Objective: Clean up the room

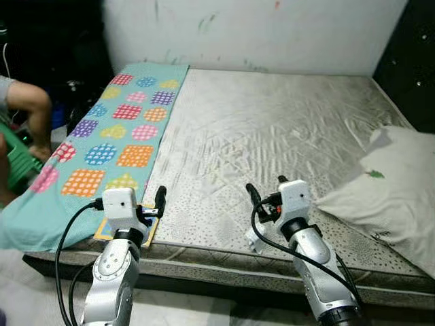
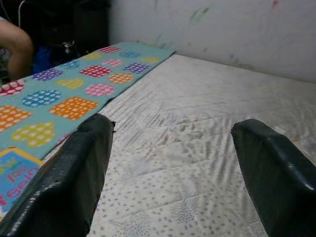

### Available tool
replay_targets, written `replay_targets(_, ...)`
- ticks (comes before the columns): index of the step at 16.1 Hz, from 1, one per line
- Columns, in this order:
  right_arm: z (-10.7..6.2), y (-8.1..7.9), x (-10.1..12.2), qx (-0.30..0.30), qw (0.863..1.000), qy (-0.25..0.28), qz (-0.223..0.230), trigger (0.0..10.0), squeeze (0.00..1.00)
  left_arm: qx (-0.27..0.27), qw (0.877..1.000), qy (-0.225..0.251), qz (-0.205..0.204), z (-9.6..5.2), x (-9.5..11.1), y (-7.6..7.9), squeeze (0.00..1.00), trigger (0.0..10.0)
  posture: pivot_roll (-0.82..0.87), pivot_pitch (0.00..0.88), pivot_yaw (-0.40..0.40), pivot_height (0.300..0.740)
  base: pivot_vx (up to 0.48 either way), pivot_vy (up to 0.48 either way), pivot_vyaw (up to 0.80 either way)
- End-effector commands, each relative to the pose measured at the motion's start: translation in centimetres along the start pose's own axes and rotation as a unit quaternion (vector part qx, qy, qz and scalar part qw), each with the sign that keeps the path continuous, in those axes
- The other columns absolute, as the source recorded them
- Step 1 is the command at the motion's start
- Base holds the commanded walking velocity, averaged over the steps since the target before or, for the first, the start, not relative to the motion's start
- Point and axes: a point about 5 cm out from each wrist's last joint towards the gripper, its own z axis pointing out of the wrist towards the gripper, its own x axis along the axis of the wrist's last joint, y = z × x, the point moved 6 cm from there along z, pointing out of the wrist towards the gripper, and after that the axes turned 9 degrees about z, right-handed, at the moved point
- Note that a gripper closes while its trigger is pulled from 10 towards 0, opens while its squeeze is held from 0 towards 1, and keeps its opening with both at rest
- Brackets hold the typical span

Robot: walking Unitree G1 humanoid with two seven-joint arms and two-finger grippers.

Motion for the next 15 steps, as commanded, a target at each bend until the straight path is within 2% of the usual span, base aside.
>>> replay_targets(1,0.1,0.2,-0.1,-0.001,1.0,-0.005,-0.002,10.0,0.0,0.002,1.0,0.004,-0.001,0.0,0.2,0.0,0.0,10.0,-0.04,0.0,-0.016,0.74,0.0,0.0,0.0)
replay_targets(4,-0.3,1.2,-0.5,-0.018,1.0,-0.013,-0.004,10.0,0.0,-0.009,1.0,0.002,-0.011,0.3,0.2,0.7,0.0,10.0,-0.05,0.0,-0.011,0.74,0.0,0.0,0.0)
replay_targets(6,-0.5,1.3,-0.5,-0.02,1.0,-0.011,-0.003,10.0,0.0,-0.018,1.0,0.0,-0.016,0.5,0.2,1.1,0.0,10.0,-0.07,0.0,0.003,0.74,0.0,0.0,-0.8)
replay_targets(9,-0.7,1.4,-0.4,-0.024,1.0,-0.009,-0.002,10.0,0.0,-0.035,0.999,0.009,-0.024,0.5,0.5,1.6,0.0,10.0,-0.08,0.0,0.007,0.74,0.0,0.0,0.0)
replay_targets(15,-0.6,1.1,-0.5,-0.02,1.0,-0.013,0.003,10.0,0.0,-0.032,0.999,0.012,-0.026,0.1,0.7,1.3,0.0,10.0,-0.06,0.0,-0.002,0.74,0.0,0.0,0.0)
